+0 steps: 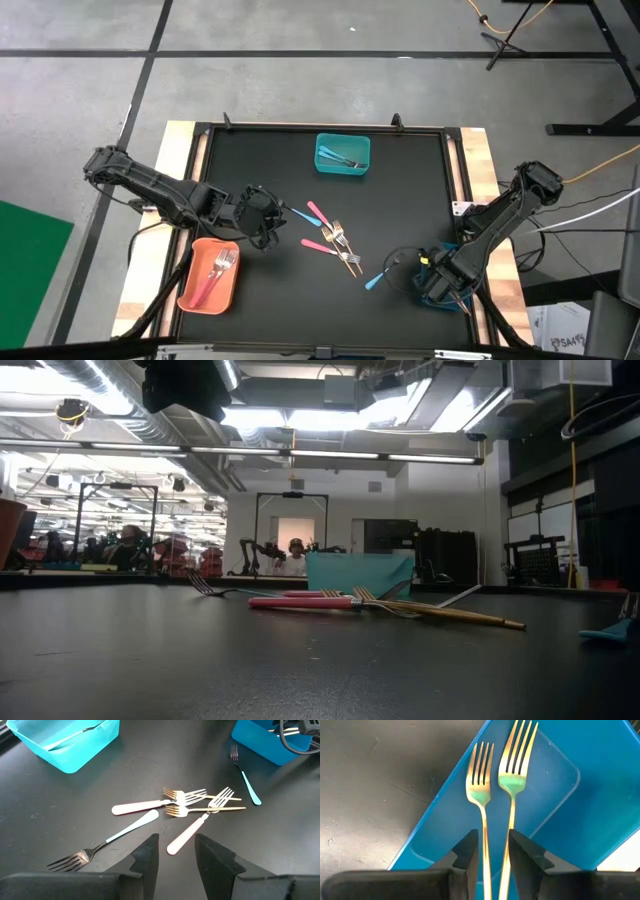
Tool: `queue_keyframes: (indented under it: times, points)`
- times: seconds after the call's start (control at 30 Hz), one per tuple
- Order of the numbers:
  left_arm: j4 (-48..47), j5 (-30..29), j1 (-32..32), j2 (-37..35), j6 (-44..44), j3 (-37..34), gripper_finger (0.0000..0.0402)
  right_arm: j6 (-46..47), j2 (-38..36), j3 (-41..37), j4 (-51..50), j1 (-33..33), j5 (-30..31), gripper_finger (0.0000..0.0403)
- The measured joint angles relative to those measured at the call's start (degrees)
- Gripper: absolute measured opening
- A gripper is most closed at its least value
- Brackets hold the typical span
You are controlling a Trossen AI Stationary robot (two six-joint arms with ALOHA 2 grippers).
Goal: Sort silverware by color (type)
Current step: Put the blue fork into the green bin
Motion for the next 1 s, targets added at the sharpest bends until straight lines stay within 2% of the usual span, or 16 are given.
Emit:
queue_keyframes:
  times: [0.8,1.0]
  points:
    - [0.4,0.0,0.0,0.0,0.0,0.0,0.0119,0.0,0.0,0.0,-1.4,0.0,-4.6,0.0095]
    - [0.4,0.0,0.6,0.0,-0.1,0.0,0.0119,3.0,-1.7,0.0,-3.3,0.0,-5.5,0.0095]
